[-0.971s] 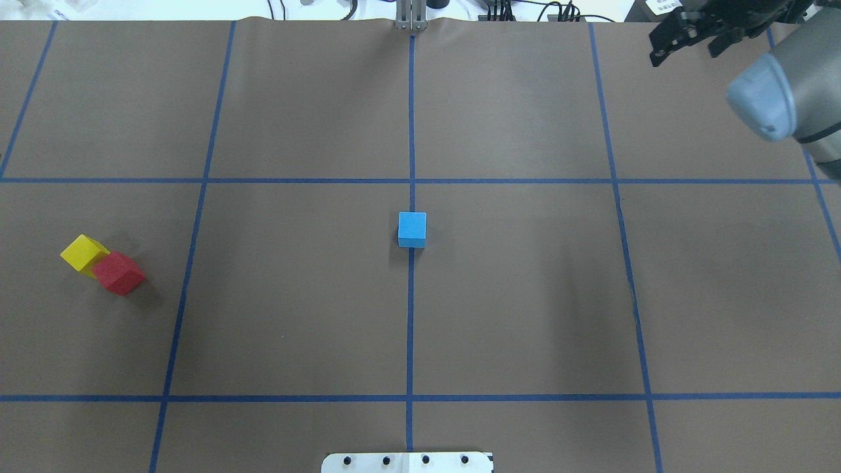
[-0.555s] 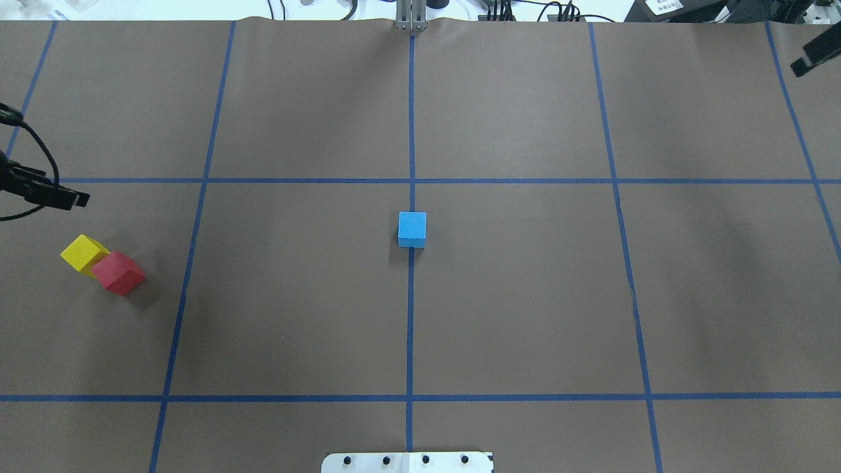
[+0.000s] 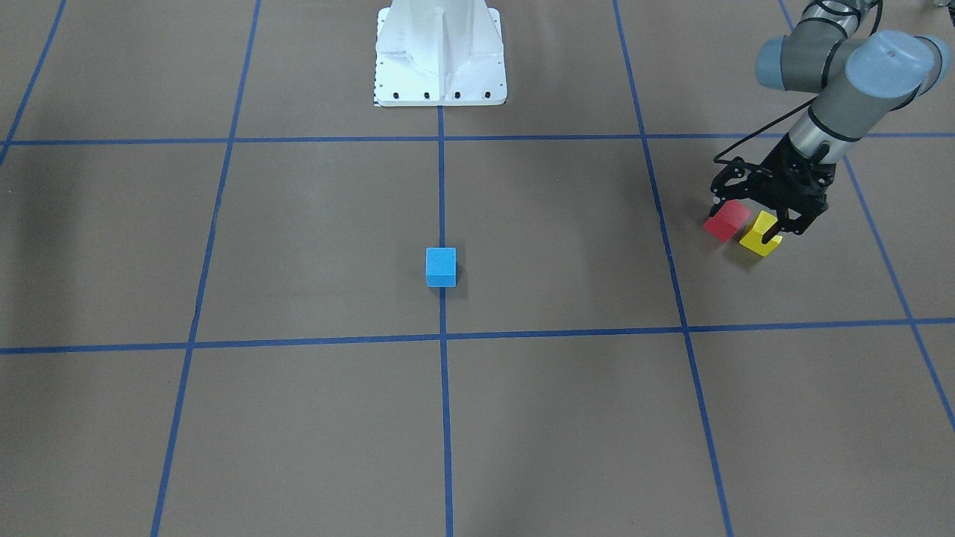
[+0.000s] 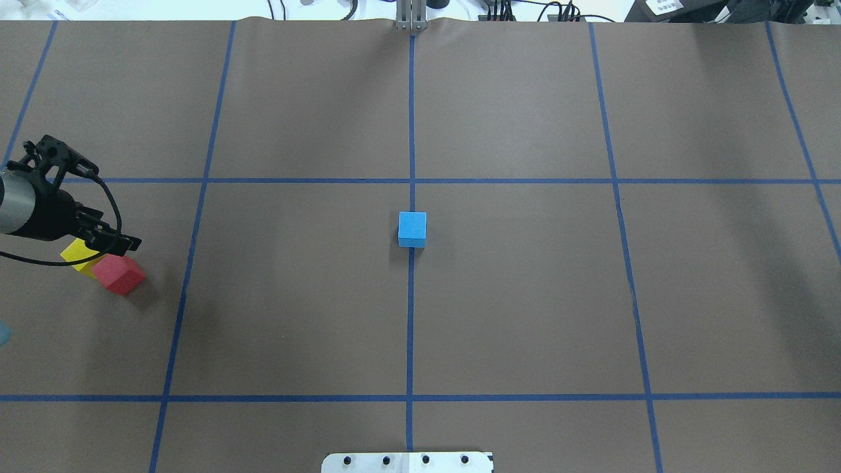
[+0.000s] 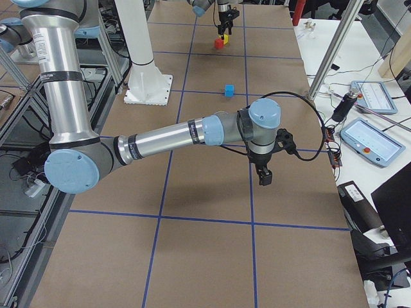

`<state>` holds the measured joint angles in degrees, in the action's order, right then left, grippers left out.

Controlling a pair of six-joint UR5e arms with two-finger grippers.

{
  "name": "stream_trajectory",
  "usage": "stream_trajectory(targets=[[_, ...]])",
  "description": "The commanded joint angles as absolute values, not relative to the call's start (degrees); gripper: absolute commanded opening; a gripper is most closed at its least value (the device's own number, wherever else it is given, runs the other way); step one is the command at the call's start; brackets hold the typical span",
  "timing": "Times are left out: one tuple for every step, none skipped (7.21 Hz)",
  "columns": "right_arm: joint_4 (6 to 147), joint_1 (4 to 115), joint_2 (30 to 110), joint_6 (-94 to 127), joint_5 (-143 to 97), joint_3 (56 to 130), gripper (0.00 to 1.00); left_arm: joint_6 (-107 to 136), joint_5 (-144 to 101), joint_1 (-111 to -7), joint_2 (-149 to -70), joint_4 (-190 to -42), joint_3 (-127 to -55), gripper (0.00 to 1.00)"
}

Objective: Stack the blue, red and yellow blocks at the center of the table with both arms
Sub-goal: 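Lower the left gripper onto the red block and close it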

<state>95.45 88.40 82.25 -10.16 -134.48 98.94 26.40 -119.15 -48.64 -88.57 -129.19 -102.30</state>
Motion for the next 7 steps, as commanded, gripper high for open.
stream_trajectory(targets=[[95.36,88.68,82.97,-10.55,-134.3,98.79,1.0,32.56,-118.13,-42.92,-88.77,-129.2,-102.39,1.0],[95.36,88.68,82.97,-10.55,-134.3,98.7,1.0,33.39,-118.13,-42.28,-89.29,-129.11,-102.39,1.0],[95.36,88.68,82.97,-10.55,-134.3,98.7,1.0,33.14,-118.3,-42.54,-89.04,-129.11,-102.91,1.0],[95.36,88.68,82.88,-10.55,-134.38,98.79,1.0,32.7,-118.91,-42.54,-88.69,-129.11,-102.92,0.99],[95.36,88.68,82.88,-10.37,-134.38,98.88,1.0,31.22,-118.92,-42.63,-88.51,-129.11,-102.4,0.98],[95.36,88.59,82.88,-10.37,-134.38,98.88,1.0,29.11,-118.83,-42.71,-88.51,-129.11,-102.31,0.97],[95.36,88.59,82.71,-10.28,-134.3,98.88,1.0,28.66,-118.74,-42.8,-88.51,-129.11,-102.04,0.97]])
